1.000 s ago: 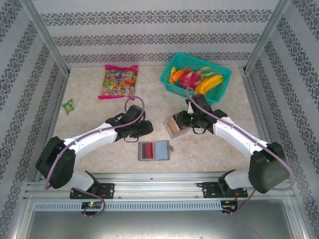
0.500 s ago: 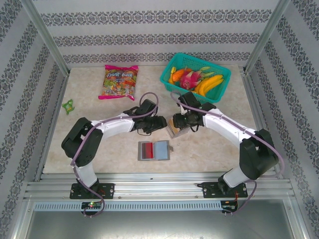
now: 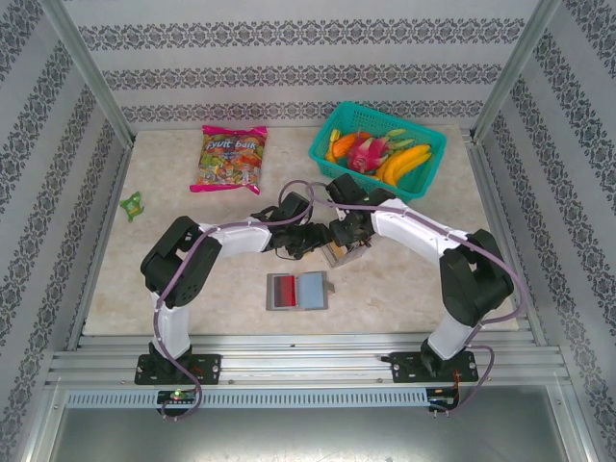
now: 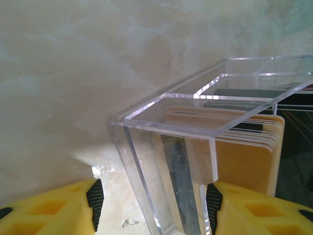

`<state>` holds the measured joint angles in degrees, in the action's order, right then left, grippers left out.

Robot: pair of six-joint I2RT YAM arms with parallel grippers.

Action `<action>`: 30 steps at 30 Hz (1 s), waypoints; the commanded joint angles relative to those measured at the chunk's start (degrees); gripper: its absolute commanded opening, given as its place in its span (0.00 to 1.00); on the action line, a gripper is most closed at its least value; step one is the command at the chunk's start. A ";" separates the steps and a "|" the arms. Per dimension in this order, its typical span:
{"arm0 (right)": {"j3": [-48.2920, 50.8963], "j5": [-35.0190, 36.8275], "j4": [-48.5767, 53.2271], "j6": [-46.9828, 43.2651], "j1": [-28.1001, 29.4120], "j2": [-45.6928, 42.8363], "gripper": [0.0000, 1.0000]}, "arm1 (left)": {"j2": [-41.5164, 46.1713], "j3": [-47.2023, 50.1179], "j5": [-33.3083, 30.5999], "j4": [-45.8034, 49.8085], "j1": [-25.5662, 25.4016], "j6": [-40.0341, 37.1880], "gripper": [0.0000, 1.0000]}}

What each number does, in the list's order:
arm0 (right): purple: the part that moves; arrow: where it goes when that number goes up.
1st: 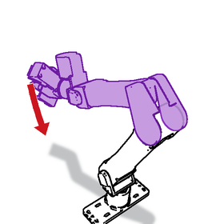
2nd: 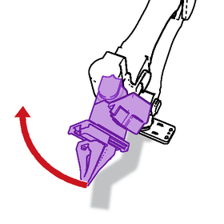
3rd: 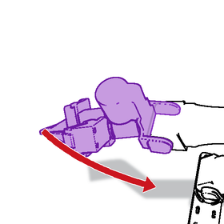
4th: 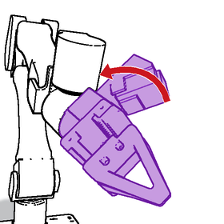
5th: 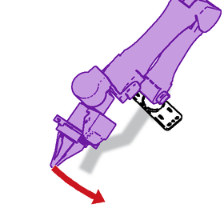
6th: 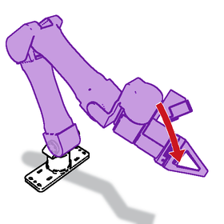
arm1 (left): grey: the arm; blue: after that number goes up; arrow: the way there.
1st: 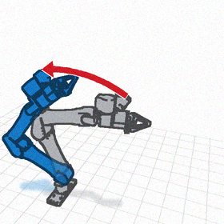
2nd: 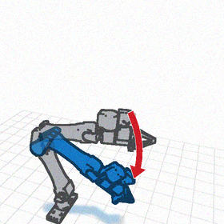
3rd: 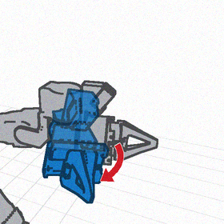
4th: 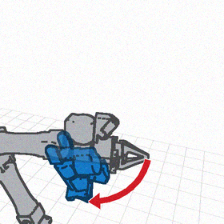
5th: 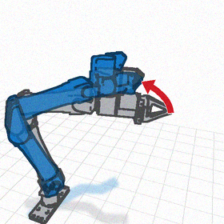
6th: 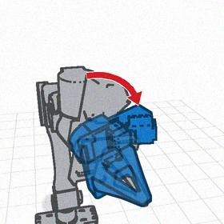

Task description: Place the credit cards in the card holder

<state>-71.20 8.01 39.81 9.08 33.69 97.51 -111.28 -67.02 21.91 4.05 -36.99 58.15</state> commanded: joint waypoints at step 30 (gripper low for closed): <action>-2.37 18.43 0.84 -4.33 4.89 2.97 0.37 | 0.57 1.81 -0.32 -2.57 0.77 1.52 0.52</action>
<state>-72.66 22.94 39.51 6.13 38.04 101.93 -111.31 -66.11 22.28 1.02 -36.64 60.29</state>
